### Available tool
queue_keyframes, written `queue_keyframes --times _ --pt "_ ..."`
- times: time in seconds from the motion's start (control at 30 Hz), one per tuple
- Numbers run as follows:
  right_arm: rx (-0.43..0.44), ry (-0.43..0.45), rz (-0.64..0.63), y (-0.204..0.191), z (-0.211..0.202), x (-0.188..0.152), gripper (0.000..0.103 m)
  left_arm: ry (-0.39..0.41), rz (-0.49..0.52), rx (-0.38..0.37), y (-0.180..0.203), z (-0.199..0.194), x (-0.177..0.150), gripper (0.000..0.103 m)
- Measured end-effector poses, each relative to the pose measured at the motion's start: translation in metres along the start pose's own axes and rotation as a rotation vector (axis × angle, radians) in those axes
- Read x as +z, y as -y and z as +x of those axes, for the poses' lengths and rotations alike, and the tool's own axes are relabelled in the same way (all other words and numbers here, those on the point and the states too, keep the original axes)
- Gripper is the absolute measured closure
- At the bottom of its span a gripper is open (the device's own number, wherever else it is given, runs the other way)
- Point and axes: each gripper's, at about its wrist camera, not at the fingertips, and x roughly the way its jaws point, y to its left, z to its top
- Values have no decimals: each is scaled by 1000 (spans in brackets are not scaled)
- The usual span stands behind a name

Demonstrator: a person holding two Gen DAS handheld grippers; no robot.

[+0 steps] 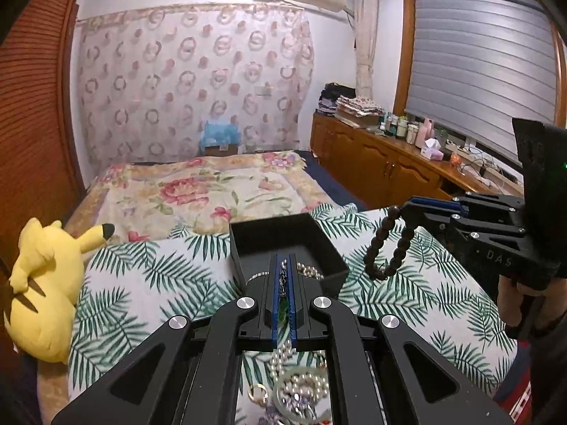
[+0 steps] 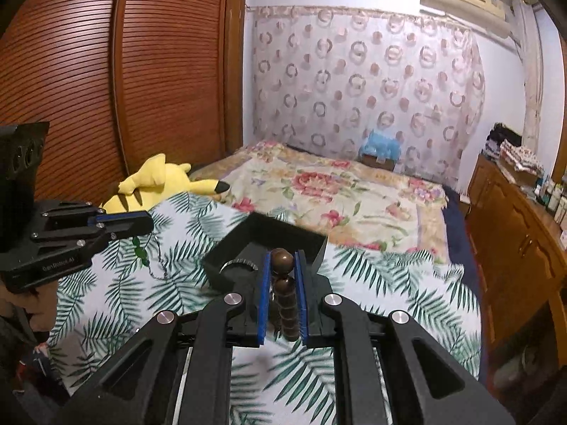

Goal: Organize jewelry

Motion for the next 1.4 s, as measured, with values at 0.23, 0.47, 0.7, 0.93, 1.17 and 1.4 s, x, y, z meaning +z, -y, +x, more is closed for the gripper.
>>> queue_keyframes --times 0.23,0.47,0.7,0.93,1.17,1.4 --pt "19 33 -35 0 10 24 88 25 20 -21 2 7 21 100" --pt "64 57 -43 5 22 41 88 31 29 -43 -2 19 40 100" --pt "110 49 -25 15 48 46 88 -8 -3 -80 -15 47 50 100" --pt "133 -9 27 31 89 37 88 -64 -20 -83 -25 85 50 100" --pt "141 -51 47 39 114 30 88 -114 -24 -73 -25 113 45 100" --pt "146 -64 44 37 119 27 88 -148 -39 -35 -35 114 27 82"
